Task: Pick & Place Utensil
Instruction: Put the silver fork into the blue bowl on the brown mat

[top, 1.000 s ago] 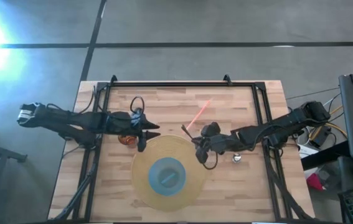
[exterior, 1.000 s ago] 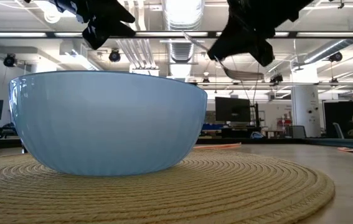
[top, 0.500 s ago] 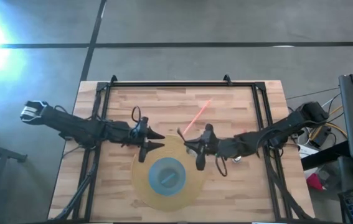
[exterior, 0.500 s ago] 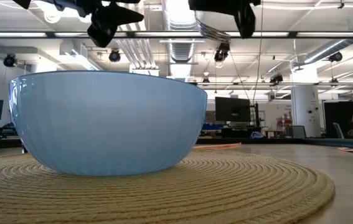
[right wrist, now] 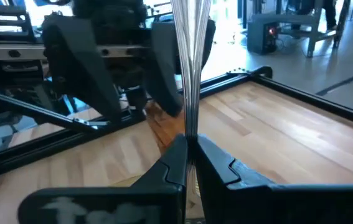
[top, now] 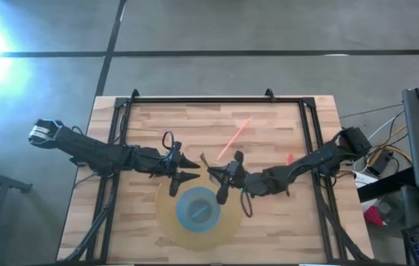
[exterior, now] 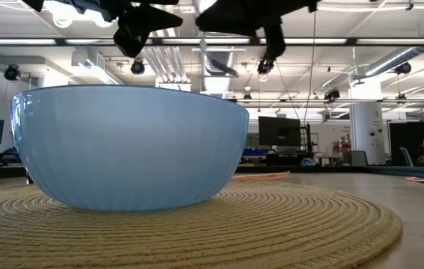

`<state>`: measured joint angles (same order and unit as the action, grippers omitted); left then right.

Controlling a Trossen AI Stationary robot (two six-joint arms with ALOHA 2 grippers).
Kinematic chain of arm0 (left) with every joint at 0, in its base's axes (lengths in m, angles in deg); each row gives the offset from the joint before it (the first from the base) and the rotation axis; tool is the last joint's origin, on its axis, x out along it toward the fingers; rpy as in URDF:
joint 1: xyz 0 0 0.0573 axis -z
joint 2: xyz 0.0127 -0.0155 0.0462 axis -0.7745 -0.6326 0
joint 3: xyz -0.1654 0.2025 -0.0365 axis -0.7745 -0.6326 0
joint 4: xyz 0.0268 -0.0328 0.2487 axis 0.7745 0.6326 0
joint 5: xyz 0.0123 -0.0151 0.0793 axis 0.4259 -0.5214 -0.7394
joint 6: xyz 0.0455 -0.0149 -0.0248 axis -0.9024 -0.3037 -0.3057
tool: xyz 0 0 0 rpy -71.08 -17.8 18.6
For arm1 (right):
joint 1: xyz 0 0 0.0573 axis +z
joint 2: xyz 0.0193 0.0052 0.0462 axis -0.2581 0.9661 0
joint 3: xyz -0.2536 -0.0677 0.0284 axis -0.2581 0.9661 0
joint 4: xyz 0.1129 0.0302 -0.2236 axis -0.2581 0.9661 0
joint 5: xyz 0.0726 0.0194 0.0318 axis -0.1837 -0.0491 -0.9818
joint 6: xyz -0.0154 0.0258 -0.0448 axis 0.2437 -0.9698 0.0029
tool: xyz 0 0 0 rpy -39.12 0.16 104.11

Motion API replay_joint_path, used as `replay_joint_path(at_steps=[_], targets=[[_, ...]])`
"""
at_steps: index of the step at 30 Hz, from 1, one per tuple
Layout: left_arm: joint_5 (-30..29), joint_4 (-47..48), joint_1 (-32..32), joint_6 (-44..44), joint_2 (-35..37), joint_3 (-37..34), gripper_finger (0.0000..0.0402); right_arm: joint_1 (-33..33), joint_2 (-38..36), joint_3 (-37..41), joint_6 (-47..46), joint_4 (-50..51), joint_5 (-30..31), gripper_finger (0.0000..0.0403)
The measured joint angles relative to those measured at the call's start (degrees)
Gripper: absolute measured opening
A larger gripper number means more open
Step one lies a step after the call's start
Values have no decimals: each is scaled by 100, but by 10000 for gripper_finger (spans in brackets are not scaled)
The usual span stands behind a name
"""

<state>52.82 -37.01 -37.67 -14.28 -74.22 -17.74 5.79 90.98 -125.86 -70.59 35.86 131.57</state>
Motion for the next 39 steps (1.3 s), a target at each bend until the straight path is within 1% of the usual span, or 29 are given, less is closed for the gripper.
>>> replay_joint_path(at_steps=[5, 7, 11, 13, 15, 20, 24, 28, 32, 39], targets=[[-116, -63, 122, 184, -75, 3, 154, 13, 528, -556, 294, 144, 2, 13], [-286, -129, 148, 211, -118, 5, 154, 28, 620, -758, 365, 464, 41, 13], [-630, -211, 172, 218, -138, 4, 154, 48, 746, -1194, 383, 1300, 432, 13], [-814, -217, 193, 222, -122, 4, 154, 63, 798, -1339, 383, 1532, 665, 13], [-996, -259, 203, 222, -123, 4, 154, 75, 800, -1361, 446, 1606, 884, 13], [-1462, -379, 257, 197, -118, 4, 154, 76, 780, -1306, 468, 1579, 1089, 13], [-1540, -702, 266, -2, -131, 4, 154, 74, 778, -1240, 470, 1575, 1173, 13], [-1548, -823, 266, -108, -131, 4, 152, 76, 769, -1223, 468, 1564, 1174, 13], [-1571, -829, 264, -190, -141, 4, 127, 74, 769, -1220, 472, 1565, 1173, 13], [-1639, -828, 265, -410, -142, 4, 35, 74, 769, -1220, 487, 1564, 1168, 13]])
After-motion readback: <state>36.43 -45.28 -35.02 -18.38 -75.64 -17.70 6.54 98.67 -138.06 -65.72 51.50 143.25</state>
